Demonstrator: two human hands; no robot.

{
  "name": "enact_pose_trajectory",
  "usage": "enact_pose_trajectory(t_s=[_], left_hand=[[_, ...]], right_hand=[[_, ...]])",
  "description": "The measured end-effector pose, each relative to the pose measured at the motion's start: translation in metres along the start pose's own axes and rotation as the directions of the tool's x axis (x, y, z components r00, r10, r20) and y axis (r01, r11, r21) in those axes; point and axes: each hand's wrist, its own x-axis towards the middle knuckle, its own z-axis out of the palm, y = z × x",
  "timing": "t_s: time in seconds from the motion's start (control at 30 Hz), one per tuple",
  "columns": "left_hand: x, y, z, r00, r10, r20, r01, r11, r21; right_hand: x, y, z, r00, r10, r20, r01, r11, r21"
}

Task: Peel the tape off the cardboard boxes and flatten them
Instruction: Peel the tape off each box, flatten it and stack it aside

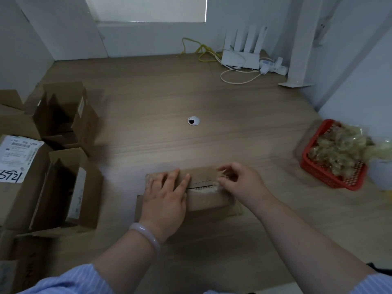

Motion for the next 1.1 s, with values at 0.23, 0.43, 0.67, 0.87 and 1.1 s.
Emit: enact_pose_trajectory(t_s=[0.23, 0.43, 0.67, 0.87, 1.1], left_hand=[[-0.002, 0.003, 0.003, 1.000, -0.003, 0.011, 0.003, 1.000, 0.027], [0.002, 0.006, -0.001, 0.999, -0.019, 0.036, 0.018, 1.000, 0.016], [0.006, 0.021, -0.003, 0.984, -0.103, 0.145, 0.105, 0.994, -0.008], [0.008, 0.024, 0.003, 0.983, -0.125, 0.136, 0.125, 0.992, 0.006], [0.004, 0.024, 0.007, 0.987, -0.124, 0.099, 0.126, 0.992, -0.012]], right_hand=[[-0.003, 0.026, -0.023, 0.986, -0.159, 0.056, 0.166, 0.867, -0.470], [-0.006, 0.047, -0.039, 0.982, -0.163, -0.092, 0.114, 0.910, -0.398], [-0.035, 0.039, -0.006, 0.924, 0.360, 0.129, -0.380, 0.829, 0.410], [-0.048, 0.056, 0.002, 0.942, 0.334, 0.013, -0.331, 0.925, 0.187], [-0.052, 0.051, 0.005, 0.948, 0.291, -0.129, -0.287, 0.957, 0.051]])
